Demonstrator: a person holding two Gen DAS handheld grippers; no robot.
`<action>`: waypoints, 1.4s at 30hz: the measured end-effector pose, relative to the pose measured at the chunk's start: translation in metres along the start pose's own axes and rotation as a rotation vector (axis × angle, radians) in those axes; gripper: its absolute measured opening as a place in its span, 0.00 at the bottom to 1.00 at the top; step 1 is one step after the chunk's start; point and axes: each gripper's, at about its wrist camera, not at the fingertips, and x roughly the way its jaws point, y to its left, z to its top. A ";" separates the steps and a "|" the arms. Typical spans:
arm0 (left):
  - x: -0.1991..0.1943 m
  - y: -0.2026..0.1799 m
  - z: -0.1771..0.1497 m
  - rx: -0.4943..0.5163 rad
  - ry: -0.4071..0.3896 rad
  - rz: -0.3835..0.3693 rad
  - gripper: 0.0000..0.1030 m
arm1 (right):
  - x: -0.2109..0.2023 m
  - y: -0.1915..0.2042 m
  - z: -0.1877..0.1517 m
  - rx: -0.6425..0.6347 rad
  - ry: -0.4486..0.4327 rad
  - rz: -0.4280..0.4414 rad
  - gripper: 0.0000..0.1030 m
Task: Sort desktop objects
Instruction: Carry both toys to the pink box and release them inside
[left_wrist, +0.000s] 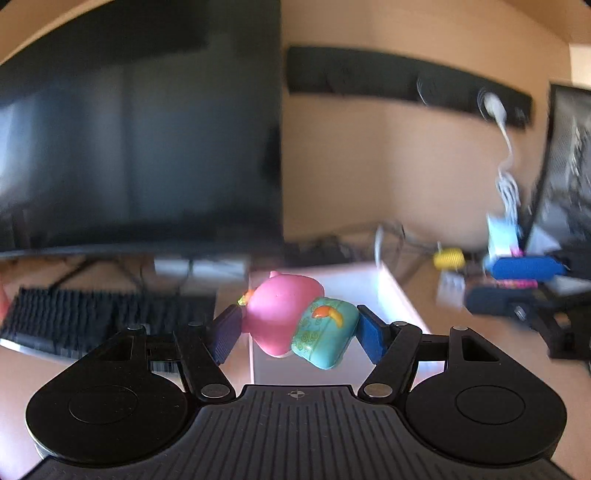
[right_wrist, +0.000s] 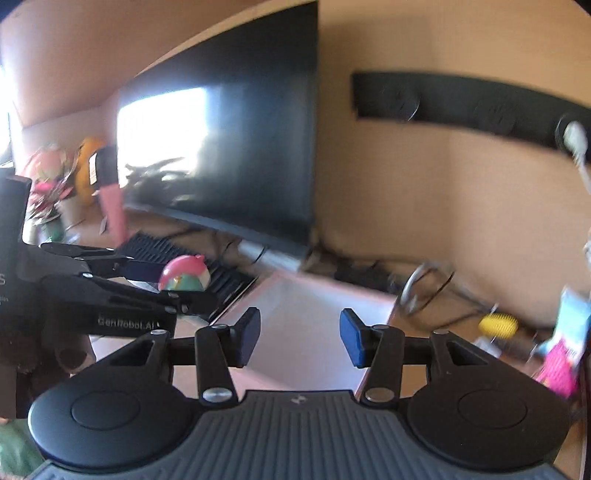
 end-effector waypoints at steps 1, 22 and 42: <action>0.008 0.000 0.008 0.001 -0.002 -0.017 0.75 | 0.001 -0.001 0.003 -0.005 -0.008 -0.019 0.69; -0.017 0.047 -0.088 -0.087 0.224 0.103 1.00 | 0.067 0.052 -0.128 -0.146 0.429 0.100 0.41; 0.044 0.012 -0.099 0.012 0.274 0.064 1.00 | 0.105 -0.043 -0.038 0.232 0.260 -0.091 0.87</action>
